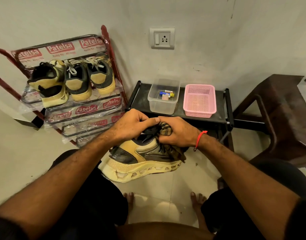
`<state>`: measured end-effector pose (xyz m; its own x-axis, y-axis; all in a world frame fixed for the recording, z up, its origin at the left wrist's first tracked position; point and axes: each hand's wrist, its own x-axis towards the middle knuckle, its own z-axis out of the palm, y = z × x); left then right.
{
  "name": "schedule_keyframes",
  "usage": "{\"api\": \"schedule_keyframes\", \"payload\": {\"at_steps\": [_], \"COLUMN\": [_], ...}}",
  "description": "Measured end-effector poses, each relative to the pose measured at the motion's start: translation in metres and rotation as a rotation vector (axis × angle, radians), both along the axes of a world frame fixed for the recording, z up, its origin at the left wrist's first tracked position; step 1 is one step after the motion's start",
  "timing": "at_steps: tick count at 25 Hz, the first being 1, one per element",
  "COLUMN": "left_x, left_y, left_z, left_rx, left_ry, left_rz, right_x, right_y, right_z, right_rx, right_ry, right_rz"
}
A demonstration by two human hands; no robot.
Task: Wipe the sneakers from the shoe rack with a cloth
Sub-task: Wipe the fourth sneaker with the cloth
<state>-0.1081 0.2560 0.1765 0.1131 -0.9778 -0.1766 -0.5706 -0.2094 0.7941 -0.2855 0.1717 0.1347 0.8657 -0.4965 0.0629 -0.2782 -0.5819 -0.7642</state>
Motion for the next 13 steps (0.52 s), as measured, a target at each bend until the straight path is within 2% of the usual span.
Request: {"api": "schedule_keyframes", "payload": {"at_steps": [4, 8, 11, 13], "left_x": [0.002, -0.004, -0.001, 0.009], "left_y": [0.003, 0.002, 0.001, 0.001], "left_z": [0.000, -0.005, -0.003, 0.005], "left_rx": [-0.226, -0.559, -0.627, -0.565], "left_ry": [-0.057, -0.238, -0.326, -0.372], "left_rz": [0.114, 0.025, -0.142, -0.284], "right_x": [-0.001, 0.007, 0.007, 0.002], "right_y": [-0.001, 0.004, 0.007, 0.005], "right_z": [0.006, -0.002, -0.003, 0.005], "right_rx": [0.136, -0.035, -0.025, -0.072], "right_ry": [0.072, 0.256, 0.163, 0.067], "right_rz": [0.045, 0.179, 0.235, 0.236]}}
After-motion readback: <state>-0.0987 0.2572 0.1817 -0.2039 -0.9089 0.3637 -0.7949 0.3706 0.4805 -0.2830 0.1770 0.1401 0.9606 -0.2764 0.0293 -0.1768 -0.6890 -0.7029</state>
